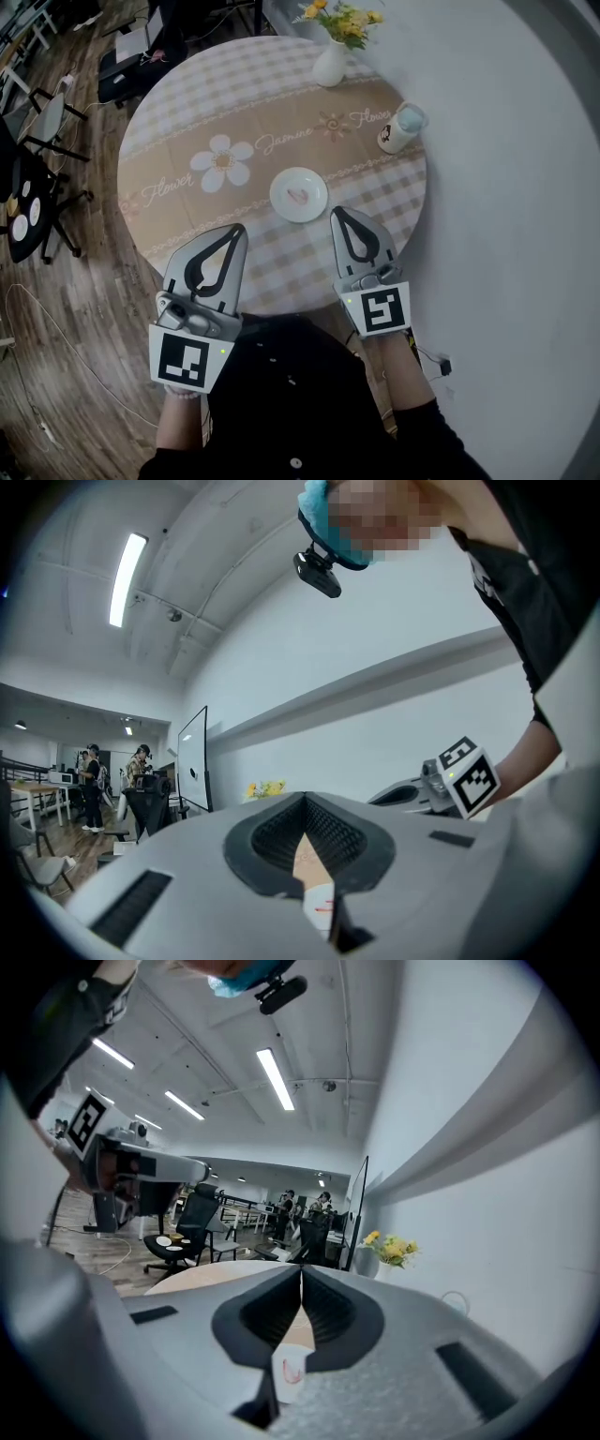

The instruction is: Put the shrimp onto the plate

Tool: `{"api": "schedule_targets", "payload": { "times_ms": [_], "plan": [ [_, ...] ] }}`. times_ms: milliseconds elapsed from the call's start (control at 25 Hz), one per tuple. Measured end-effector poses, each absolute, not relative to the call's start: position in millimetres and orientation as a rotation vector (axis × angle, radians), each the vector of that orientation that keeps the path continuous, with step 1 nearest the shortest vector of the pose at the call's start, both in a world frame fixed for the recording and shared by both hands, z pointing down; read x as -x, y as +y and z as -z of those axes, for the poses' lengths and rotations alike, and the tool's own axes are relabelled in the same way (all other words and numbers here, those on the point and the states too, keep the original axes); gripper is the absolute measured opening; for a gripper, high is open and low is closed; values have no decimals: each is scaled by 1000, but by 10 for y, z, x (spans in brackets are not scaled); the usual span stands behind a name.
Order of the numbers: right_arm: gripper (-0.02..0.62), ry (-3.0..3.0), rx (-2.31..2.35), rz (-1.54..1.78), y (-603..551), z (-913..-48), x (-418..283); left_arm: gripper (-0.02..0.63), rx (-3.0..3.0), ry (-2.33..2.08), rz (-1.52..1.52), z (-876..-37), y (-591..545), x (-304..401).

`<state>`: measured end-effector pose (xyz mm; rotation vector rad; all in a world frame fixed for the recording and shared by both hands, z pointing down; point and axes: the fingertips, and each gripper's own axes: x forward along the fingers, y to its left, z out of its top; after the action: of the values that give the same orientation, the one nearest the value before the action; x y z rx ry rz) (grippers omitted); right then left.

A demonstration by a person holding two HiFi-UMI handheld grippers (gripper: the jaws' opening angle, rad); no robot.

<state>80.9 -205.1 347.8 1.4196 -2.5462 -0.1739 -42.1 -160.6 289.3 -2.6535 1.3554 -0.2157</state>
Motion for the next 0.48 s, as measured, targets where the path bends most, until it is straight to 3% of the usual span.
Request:
{"api": "schedule_targets", "payload": {
  "times_ms": [480],
  "plan": [
    [3,-2450,-1543,302,-1684,-3126,-1129,0,2665,1295,196,-2814,-1605,347]
  ]
}}
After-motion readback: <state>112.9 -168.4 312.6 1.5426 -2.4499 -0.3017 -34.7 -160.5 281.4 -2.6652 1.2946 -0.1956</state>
